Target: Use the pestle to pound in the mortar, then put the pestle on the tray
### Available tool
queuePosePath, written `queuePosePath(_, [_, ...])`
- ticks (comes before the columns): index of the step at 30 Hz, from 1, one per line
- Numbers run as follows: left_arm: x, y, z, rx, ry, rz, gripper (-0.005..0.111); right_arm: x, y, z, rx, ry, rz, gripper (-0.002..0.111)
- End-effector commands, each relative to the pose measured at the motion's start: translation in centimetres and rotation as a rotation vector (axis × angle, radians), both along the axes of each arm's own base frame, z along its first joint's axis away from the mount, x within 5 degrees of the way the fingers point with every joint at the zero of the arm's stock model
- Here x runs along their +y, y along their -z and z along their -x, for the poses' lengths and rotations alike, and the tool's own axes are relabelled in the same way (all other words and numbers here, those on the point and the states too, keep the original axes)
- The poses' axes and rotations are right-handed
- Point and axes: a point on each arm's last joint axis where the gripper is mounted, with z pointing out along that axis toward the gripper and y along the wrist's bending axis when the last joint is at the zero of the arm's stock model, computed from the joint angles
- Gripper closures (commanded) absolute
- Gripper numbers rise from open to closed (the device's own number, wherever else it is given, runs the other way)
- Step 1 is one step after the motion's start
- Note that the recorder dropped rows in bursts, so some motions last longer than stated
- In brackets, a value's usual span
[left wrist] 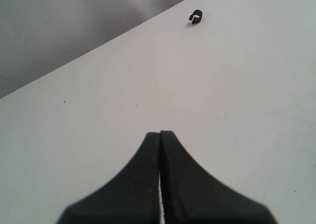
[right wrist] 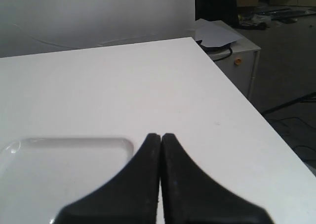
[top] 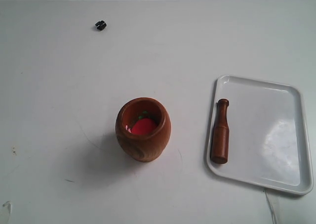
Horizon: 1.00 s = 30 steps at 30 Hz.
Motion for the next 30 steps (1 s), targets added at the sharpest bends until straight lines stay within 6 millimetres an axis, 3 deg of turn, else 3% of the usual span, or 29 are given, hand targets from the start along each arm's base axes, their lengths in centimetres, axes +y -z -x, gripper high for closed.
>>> queuePosePath(1, [-0.07, -0.01, -0.01, -0.004, 0.006, 0.015, 0.107, 0.27, 0.01, -0.02, -0.008, -0.057, 0.02, 0.108])
queuePosePath(30, [-0.07, -0.01, -0.01, -0.004, 0.006, 0.015, 0.107, 0.34, 0.01, -0.02, -0.008, -0.068, 0.016, 0.108])
